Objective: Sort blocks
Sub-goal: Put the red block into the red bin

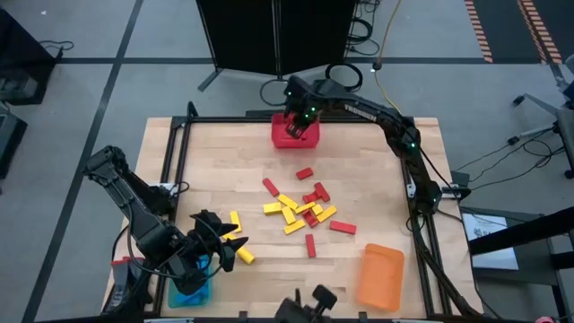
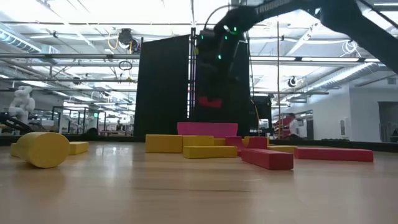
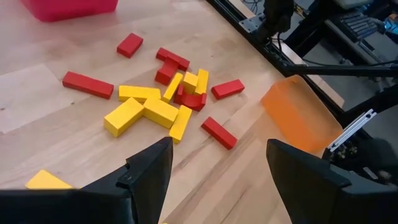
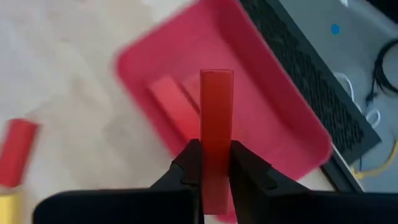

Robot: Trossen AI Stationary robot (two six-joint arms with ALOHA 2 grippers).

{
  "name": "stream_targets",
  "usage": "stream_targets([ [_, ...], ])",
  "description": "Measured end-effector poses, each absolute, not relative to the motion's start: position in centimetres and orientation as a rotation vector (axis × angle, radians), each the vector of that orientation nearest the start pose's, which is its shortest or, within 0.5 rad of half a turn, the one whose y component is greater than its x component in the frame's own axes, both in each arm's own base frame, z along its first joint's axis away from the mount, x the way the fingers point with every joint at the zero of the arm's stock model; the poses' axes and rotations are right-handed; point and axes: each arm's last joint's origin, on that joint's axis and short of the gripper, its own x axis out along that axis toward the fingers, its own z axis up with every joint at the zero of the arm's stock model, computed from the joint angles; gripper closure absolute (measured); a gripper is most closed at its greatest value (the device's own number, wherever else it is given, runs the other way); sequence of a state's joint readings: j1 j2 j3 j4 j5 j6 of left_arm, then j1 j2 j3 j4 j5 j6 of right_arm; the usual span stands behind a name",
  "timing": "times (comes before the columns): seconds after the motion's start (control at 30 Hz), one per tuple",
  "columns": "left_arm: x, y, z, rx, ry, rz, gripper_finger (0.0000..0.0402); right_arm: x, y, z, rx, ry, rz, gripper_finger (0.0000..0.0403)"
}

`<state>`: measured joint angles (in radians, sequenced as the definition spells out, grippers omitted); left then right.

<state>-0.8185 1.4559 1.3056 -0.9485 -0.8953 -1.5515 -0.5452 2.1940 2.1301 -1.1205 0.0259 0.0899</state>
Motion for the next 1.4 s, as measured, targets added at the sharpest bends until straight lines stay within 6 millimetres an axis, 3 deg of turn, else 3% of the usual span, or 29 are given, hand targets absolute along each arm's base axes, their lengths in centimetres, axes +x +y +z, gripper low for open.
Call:
stream_targets([
  [0.13, 20.8, -18.9, 31.2, -0.668, 0.457, 0.552, 0.0137, 38.6, -25.6, 25.2, 0.431, 1.206, -0.581, 0.037],
  [0.27, 20.8, -18.9, 31.2, -0.682, 0.453, 0.555, 0.0137, 38.7, -26.0, 23.2, 0.432, 1.284, -0.565, 0.037],
  [0.4, 20.8, -18.9, 31.2, -0.691, 0.451, 0.559, 0.0137, 39.0, -26.1, 22.9, 0.42, 1.267, -0.56, 0.0365],
  [0.63, 20.9, -18.7, 31.2, -0.692, 0.449, 0.565, 0.0137, 39.3, -26.1, 23.2, 0.413, 1.24, -0.562, 0.0251],
  [0.83, 20.9, -18.7, 31.2, -0.692, 0.449, 0.564, 0.0137, 39.2, -25.5, 23.7, 0.421, 1.237, -0.466, 0.0213],
  [0.97, 20.9, -18.7, 31.2, -0.686, 0.451, 0.563, 0.0137, 39.4, -22.7, 26.8, 0.381, 1.19, -0.304, 0.022],
  [1.1, 20.8, -18.7, 31.2, -0.677, 0.455, 0.565, 0.0137, 40.1, -17.7, 29.1, 0.183, 1.212, -0.073, 0.0233],
  [1.23, 20.8, -18.7, 31.1, -0.676, 0.455, 0.566, 0.0137, 41.1, -13.1, 28.6, -0.03, 1.293, 0.173, 0.0238],
  [1.4, 20.9, -18.7, 31.1, -0.677, 0.455, 0.565, 0.0137, 41.2, -10.9, 25.1, -0.115, 1.393, 0.326, 0.0235],
])
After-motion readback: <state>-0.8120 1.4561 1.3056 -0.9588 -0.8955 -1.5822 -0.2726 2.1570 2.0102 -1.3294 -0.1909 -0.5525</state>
